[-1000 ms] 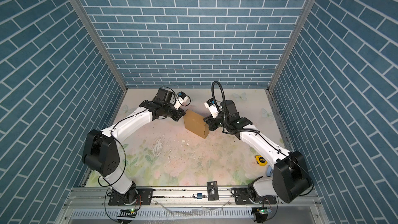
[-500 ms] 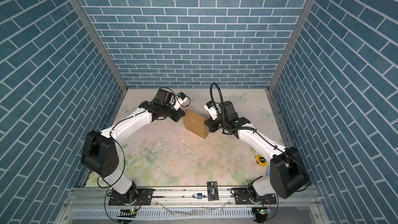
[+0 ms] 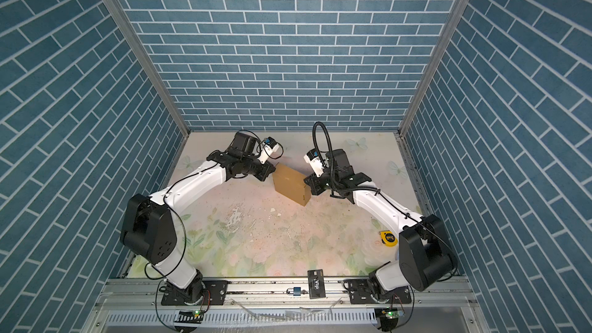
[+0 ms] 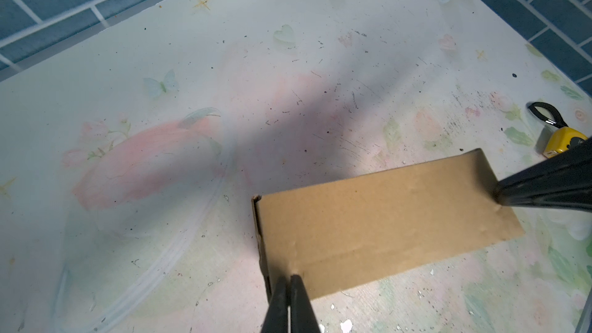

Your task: Fold the paper box

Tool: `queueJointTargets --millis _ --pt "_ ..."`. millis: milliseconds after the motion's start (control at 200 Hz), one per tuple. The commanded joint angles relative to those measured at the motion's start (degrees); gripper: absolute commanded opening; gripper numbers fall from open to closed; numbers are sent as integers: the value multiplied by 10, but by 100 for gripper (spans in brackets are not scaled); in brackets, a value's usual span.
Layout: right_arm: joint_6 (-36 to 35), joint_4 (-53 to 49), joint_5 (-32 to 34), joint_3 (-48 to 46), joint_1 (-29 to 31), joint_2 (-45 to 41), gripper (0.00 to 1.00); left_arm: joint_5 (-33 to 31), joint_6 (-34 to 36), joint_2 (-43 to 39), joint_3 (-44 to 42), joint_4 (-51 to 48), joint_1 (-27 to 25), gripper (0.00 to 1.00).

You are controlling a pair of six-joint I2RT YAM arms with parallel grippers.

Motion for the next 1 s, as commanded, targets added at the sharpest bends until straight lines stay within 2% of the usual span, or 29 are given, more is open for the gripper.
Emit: queueJointTargets --millis 0,165,460,800,995 --pt "-14 -43 15 4 -1 -6 0 -9 7 3 -14 -46 -2 7" --pt "-22 -77 25 44 -7 -18 0 -10 11 -11 -24 -47 -3 7" --pt "-11 -67 15 65 -11 -4 0 -12 73 -77 -81 -48 -2 9" --pt "3 -26 -10 27 1 -9 1 -19 89 -96 -153 0 22 15" --pt "17 -4 3 -13 3 -10 3 -34 103 -95 -177 18 26 16"
